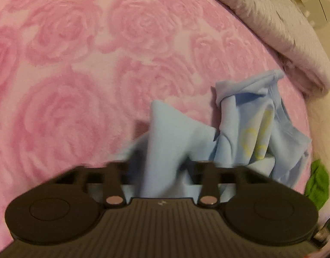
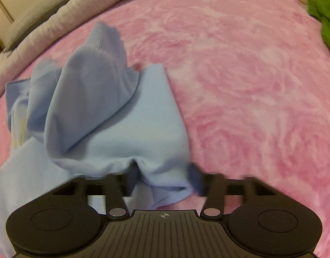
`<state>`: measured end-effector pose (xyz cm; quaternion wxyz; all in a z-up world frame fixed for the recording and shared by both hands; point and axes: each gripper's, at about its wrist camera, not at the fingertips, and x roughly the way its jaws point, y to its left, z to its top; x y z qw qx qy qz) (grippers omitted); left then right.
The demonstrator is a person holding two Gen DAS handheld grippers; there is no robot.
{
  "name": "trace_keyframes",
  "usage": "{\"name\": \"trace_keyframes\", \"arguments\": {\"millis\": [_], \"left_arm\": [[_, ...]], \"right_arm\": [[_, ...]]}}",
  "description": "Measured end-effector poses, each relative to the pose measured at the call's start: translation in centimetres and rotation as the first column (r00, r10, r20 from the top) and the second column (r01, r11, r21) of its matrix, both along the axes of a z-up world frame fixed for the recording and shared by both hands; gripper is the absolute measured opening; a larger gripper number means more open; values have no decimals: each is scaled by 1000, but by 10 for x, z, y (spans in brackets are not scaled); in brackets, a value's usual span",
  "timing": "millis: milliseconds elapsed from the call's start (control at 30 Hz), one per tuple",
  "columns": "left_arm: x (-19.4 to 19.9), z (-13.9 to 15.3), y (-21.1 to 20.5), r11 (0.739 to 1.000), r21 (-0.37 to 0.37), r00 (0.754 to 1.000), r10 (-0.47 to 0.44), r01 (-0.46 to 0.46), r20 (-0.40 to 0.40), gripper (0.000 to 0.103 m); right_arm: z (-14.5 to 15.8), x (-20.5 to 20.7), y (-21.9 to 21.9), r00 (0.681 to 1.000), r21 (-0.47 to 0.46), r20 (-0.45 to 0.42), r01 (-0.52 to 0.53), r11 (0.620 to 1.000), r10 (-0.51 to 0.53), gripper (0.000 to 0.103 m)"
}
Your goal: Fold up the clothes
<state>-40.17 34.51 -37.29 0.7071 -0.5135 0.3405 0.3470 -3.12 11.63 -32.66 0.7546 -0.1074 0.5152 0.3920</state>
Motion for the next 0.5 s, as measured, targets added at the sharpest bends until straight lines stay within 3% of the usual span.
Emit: {"name": "trace_keyframes", "arguments": {"millis": [67,133,200,267,333,433,500], "left_arm": [[-8,9,-4,1000,15,998,-13,12,57,13],[-13,27,-10,996,84,998,-42,38,49,12],[-25,53,-16,984,180,998,-27,15,63,11],[-57,91,-21,961,270,995,42,-65,91,11],[-93,131,-29,923,354,987,116,-148,111,10],[-152,187,-51,859,464,976,205,-216,75,10],[-182,211,-61,802,542,958,287,-252,20,11]], "right_arm": [[9,0,0,1000,28,6,11,1000,-11,21],[27,-2,1,999,69,39,13,998,-16,19],[49,-1,0,998,131,61,27,991,-35,19],[71,1,0,995,194,80,35,980,-51,19],[94,4,0,994,262,94,29,965,-56,17],[125,6,-4,995,337,86,16,941,-47,17],[135,8,-10,998,377,38,26,926,-44,15]]}}
